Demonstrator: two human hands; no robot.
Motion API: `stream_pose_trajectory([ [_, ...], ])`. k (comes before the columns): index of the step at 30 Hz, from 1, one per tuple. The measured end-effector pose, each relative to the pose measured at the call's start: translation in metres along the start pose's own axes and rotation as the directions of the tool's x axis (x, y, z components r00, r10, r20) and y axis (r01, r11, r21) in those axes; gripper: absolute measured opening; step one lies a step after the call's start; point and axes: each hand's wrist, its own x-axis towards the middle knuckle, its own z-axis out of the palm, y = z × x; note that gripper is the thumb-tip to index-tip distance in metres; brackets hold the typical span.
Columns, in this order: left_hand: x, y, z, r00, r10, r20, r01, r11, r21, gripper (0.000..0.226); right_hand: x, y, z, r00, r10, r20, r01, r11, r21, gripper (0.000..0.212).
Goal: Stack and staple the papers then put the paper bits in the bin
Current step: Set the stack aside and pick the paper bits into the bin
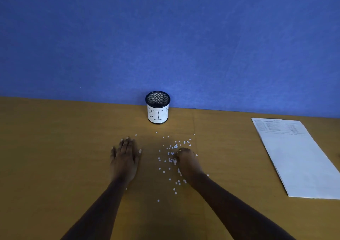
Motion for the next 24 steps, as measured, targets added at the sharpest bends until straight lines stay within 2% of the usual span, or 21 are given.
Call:
stream_pose_trajectory([
  [3,-0.001,0.0,0.0,1.0,0.0,0.014,0.0,1.0,-0.002,0.061,0.006,0.003,-0.006,0.984,0.172,-0.036,-0.158,0.954,0.254,0.022],
  [5,-0.001,0.001,-0.001,1.0,0.002,0.007,-0.002,1.0,0.011,0.073,0.006,0.006,-0.01,0.961,0.274,-0.035,-0.24,0.889,0.391,0.016],
  [8,-0.001,0.0,0.0,1.0,0.005,-0.017,-0.005,1.0,0.001,0.085,0.01,0.01,-0.017,0.886,0.455,0.087,-0.408,0.676,0.613,0.007],
  [9,0.0,0.0,0.001,1.0,0.008,-0.026,-0.008,1.0,0.0,0.083,0.013,0.011,-0.019,0.867,0.481,0.131,-0.44,0.615,0.654,0.013],
  [11,0.0,0.001,-0.001,1.0,0.009,-0.029,-0.009,1.0,0.008,0.074,0.022,0.012,-0.021,0.847,0.505,0.162,-0.447,0.516,0.73,0.017],
  [14,-0.001,0.001,-0.002,1.0,0.005,-0.004,-0.005,1.0,0.001,0.052,0.039,0.002,-0.036,0.86,0.481,0.171,-0.382,0.384,0.84,0.009],
  [16,0.0,0.002,-0.003,1.0,0.005,-0.007,-0.005,1.0,-0.005,0.051,0.052,-0.011,-0.053,0.875,0.459,0.153,-0.321,0.315,0.893,0.018],
  [17,0.0,0.002,-0.003,1.0,0.006,-0.009,-0.006,1.0,-0.01,0.05,0.061,-0.017,-0.06,0.886,0.444,0.136,-0.286,0.291,0.913,0.015],
  [18,0.001,0.001,-0.003,1.0,0.005,-0.007,-0.005,1.0,-0.014,0.05,0.07,-0.024,-0.067,0.895,0.431,0.116,-0.254,0.278,0.926,0.008],
  [19,0.001,0.001,-0.002,1.0,0.005,-0.007,-0.005,1.0,-0.019,0.05,0.079,-0.031,-0.073,0.905,0.416,0.088,-0.219,0.279,0.935,0.012],
  [21,0.001,0.0,-0.001,1.0,0.004,-0.016,-0.005,1.0,-0.016,0.05,0.099,-0.04,-0.081,0.913,0.406,0.032,-0.185,0.342,0.921,0.017],
  [23,0.001,-0.001,-0.001,1.0,0.003,-0.02,-0.003,1.0,0.002,0.063,0.115,-0.048,-0.086,0.914,0.405,-0.016,-0.171,0.421,0.891,0.006],
  [24,0.001,-0.001,0.0,1.0,0.008,-0.024,-0.008,1.0,0.012,0.072,0.123,-0.051,-0.087,0.913,0.405,-0.042,-0.162,0.457,0.875,0.009],
])
